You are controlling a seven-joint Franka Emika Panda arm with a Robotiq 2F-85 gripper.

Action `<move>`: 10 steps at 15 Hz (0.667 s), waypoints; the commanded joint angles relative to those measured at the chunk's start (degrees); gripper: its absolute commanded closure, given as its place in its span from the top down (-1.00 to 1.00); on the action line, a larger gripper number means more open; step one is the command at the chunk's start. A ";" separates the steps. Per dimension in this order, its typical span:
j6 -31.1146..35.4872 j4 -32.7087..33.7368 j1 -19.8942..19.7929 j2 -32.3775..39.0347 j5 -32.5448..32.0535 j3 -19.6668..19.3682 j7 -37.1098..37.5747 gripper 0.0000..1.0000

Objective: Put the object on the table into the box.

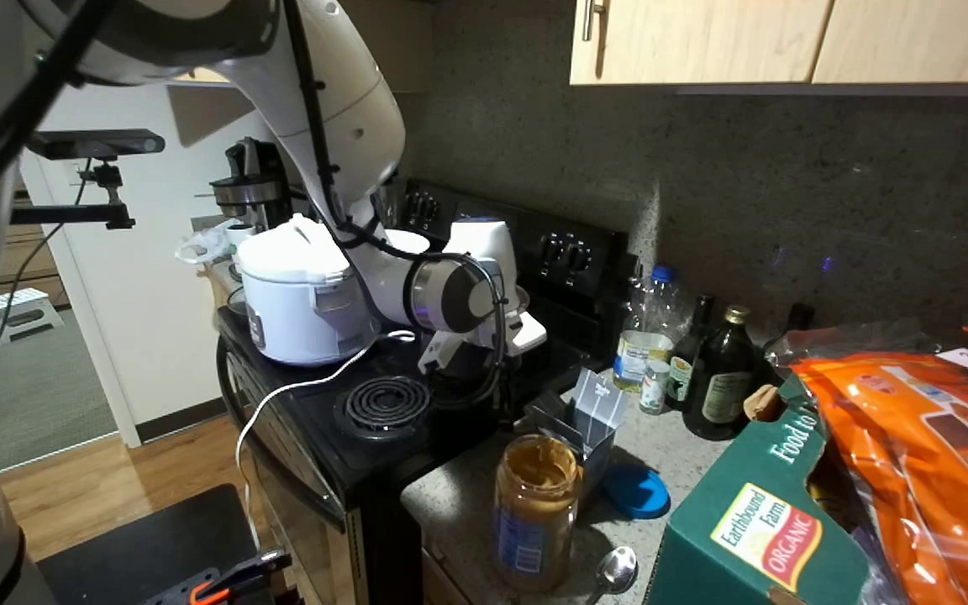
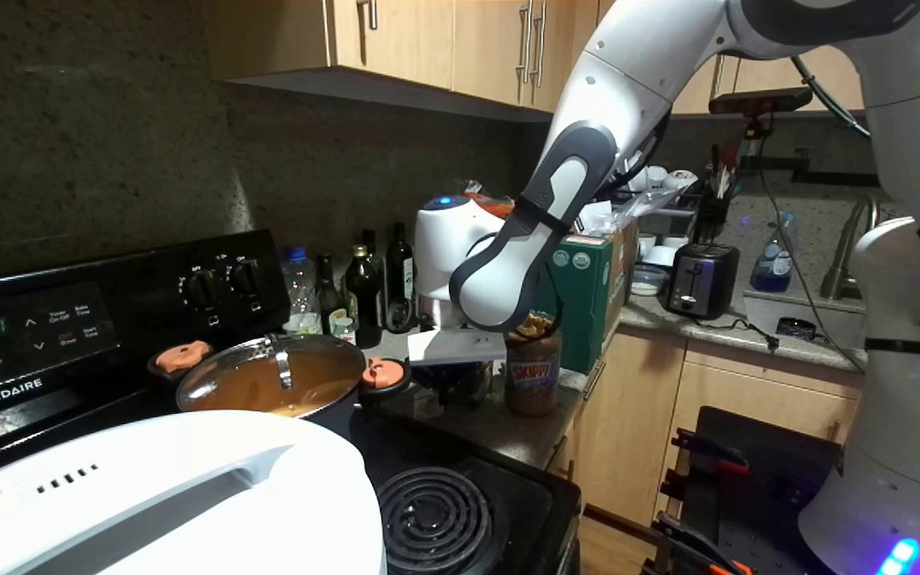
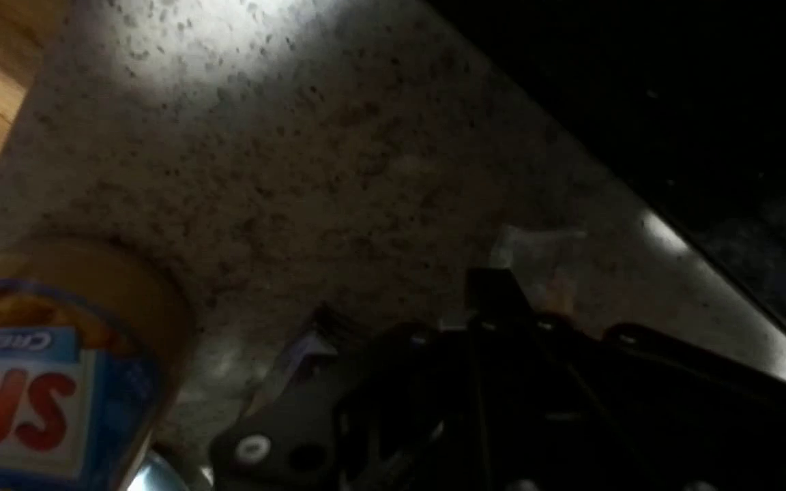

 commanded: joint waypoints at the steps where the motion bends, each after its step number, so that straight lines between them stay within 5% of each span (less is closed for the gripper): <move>1: -2.90 -2.23 0.61 -6.24 -5.71 -1.57 4.50 -1.00; 10: -8.02 -2.29 -3.04 -14.67 -17.28 2.30 12.17 -1.00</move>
